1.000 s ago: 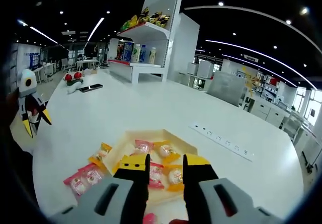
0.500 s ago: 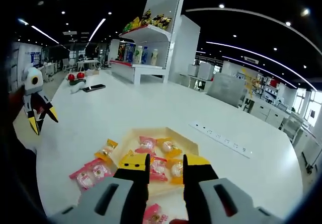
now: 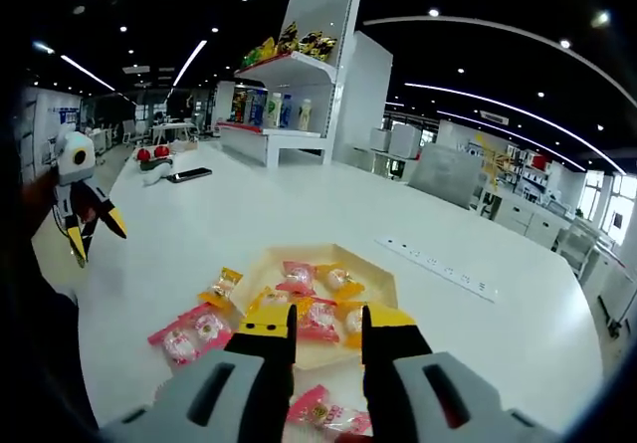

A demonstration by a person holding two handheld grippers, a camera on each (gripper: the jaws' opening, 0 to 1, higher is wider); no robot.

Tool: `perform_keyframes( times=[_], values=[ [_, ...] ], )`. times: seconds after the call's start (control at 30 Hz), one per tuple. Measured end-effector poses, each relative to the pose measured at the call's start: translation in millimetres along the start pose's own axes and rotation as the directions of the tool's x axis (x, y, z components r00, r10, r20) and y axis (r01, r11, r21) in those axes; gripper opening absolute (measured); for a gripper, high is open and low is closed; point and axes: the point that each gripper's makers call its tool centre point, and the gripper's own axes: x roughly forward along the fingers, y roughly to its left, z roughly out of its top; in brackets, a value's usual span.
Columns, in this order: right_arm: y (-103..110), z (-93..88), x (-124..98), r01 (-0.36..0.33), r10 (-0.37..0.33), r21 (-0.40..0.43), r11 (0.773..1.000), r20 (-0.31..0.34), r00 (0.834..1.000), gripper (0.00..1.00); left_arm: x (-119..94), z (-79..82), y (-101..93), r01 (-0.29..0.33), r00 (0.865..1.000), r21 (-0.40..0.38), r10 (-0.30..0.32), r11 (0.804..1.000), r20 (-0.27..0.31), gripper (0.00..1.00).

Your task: Pick up the marshmallows scattered on the table and place them into the bowl on the table

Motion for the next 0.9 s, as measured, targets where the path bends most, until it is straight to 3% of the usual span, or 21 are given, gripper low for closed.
perform_keyframes(
  times=[0.5, 0.9],
  values=[
    [17.9, 8.9, -24.7, 0.002, -0.001, -0.012, 1.000, 0.041, 0.999, 0.26, 3.7, 1.9, 5.2, 0.001, 1.000, -0.003, -0.001, 1.000, 0.004, 0.48],
    [16.7, 15.5, -35.4, 0.003, -0.004, 0.003, 1.000, 0.091, 0.996, 0.26, 3.8, 6.8, 10.8, -0.010, 1.000, 0.002, 0.010, 1.000, 0.011, 0.48]
  ],
)
